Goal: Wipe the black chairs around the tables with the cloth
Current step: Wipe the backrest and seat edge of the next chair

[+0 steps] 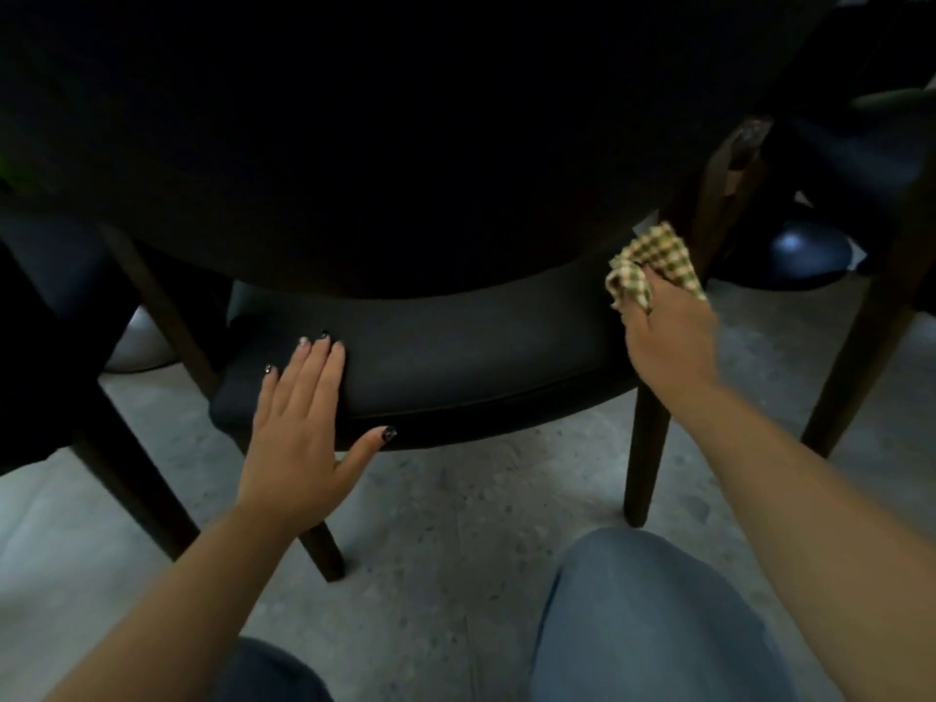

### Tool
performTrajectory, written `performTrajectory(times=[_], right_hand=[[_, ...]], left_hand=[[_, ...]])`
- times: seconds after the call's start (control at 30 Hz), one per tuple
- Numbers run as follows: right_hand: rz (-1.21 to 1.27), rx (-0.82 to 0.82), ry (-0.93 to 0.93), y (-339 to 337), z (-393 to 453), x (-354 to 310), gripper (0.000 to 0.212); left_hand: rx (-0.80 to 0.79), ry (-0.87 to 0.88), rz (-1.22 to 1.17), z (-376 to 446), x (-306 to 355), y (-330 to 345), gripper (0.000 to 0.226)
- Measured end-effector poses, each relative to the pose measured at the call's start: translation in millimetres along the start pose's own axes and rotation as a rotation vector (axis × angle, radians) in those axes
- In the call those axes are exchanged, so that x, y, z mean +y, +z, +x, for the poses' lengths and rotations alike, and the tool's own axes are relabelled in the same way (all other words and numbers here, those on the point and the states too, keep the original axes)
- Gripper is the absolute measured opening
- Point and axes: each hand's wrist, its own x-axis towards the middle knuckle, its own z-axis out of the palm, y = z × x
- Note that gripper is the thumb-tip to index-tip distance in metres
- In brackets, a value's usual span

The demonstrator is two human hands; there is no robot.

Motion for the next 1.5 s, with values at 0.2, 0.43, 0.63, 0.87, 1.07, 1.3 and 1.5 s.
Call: performTrajectory(times=[0.2,0.43,0.63,0.87,1.07,1.3,1.5], right_hand=[[-0.062,0.056,-0.091,16.0,-28.1,-44.5,0.028],[-0.033,0.062,-0.139,47.2,-62.0,-112.4,0.029],[-0.003,0.042,-0.129,59.3,-82.5,-159.4,0.029],[0.016,-0.039,-0.149,71.9,-104.9,-215.2,0.026],[0.297,-0.387,0.099,49.8,-93.5,-232.0,0.032],[0.709,-0.689,0.115,-44.3,-95.5,-261.5,0.025],[0.794,-0.485,-0.139,-182.6,-47.8,-312.3,0.023]], left_hand=[[-0.029,0.030,-0.121,1.3,-7.2,-0.8,0.102],[-0.096,0.120,-0.301,4.6,-41.0,-16.3,0.112],[-0.151,-0.006,-0.512,9.8,-47.6,-30.5,0.115],[-0.232,-0.172,-0.763,-1.1,-51.7,-42.6,0.115],[-0.135,-0.143,-0.738,-15.3,-49.2,-86.7,0.088],[0.445,0.073,-0.626,-6.6,-23.8,-202.0,0.032],[0.788,0.207,-0.644,19.6,8.7,-299.3,0.012]])
